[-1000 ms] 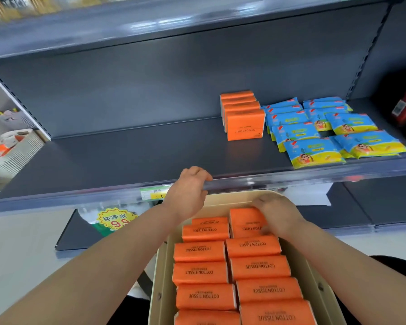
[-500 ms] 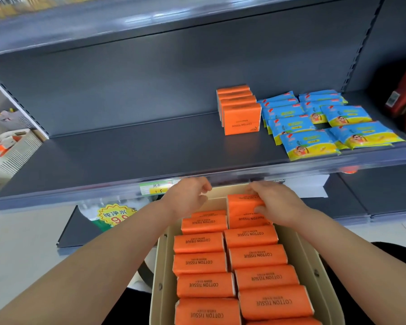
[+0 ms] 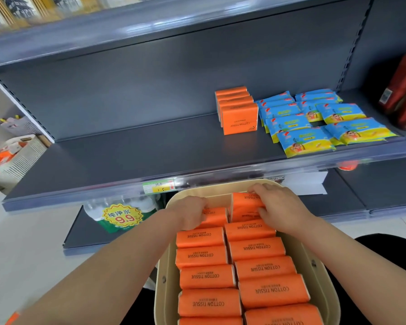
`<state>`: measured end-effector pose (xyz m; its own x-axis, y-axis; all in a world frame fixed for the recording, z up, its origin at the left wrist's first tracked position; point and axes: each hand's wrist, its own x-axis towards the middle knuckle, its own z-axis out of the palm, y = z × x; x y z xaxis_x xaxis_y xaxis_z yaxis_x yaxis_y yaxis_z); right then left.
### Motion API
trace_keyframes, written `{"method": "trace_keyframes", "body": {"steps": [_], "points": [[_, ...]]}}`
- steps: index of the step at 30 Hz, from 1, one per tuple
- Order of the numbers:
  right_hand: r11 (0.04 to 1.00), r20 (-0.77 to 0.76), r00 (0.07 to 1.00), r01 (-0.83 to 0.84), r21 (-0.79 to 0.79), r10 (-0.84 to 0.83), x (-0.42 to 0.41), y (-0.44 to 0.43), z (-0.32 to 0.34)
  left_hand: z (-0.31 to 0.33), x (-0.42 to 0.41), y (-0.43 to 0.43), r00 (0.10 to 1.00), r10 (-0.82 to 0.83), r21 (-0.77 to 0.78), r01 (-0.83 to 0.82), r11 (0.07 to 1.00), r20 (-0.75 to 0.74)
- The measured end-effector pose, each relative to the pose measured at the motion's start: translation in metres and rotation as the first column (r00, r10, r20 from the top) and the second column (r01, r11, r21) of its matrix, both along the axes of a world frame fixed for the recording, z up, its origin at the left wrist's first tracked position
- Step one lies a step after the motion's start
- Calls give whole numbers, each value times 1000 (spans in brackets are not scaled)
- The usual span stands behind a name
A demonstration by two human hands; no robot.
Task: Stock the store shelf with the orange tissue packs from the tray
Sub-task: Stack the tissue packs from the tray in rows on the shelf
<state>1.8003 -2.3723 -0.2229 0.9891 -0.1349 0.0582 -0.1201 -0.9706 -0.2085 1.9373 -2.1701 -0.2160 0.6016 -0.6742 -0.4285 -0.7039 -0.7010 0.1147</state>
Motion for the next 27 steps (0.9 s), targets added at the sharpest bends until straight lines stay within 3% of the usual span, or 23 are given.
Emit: {"method": "trace_keyframes", "body": {"steps": [12,15,18,23,27], "points": [[999,15,999,29,38,-29,-19,2,7,-12,-8,8,991,100,-117,-89,989,93],[998,27,999,44,54,-46,-20,-2,12,5,-3,9,980,163,-220,-135,966,114],[992,108,988,104,67,-110,-17,-7,23,30,7,6,958,241,-383,-166,909,157],[980,327,925,173,94,-195,-2,-27,46,75,21,-16,923,376,-653,-236,720,81],[971,415,882,240,8,-222,12,-48,58,95,32,-42,890,412,-655,-194,730,196]]}}
